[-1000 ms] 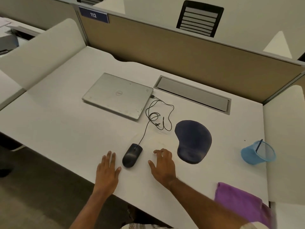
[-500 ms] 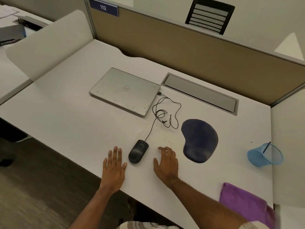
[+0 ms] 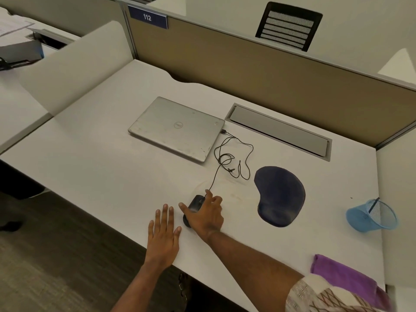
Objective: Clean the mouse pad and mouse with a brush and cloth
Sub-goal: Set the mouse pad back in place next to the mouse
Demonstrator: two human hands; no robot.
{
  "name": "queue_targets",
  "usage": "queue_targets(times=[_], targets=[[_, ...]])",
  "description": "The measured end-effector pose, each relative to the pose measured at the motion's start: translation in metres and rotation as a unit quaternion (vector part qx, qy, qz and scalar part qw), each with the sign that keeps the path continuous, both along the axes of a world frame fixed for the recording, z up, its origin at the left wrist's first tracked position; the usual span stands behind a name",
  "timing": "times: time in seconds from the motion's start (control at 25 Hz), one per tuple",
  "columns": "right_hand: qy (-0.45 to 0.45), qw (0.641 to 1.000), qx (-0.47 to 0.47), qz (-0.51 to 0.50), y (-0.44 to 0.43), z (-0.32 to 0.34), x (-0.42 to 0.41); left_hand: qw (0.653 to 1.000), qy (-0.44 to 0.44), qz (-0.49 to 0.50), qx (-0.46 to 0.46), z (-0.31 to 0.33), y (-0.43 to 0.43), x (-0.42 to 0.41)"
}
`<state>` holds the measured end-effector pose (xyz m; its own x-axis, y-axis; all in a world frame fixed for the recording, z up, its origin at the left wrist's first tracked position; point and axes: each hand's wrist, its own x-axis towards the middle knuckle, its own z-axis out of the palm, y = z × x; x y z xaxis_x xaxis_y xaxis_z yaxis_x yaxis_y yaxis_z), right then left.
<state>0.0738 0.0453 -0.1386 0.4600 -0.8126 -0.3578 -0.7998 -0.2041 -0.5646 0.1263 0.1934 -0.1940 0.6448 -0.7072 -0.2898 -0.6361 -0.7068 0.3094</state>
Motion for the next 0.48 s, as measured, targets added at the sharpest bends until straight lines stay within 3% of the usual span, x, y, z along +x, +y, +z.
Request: queue_targets(times=[0.48], targets=[[0.006,0.998,-0.042,0.051,-0.0097,-0.0070,-0.0074,1.000,-0.005,-0.006,0.011,-0.0058,0.0001,0.0020]])
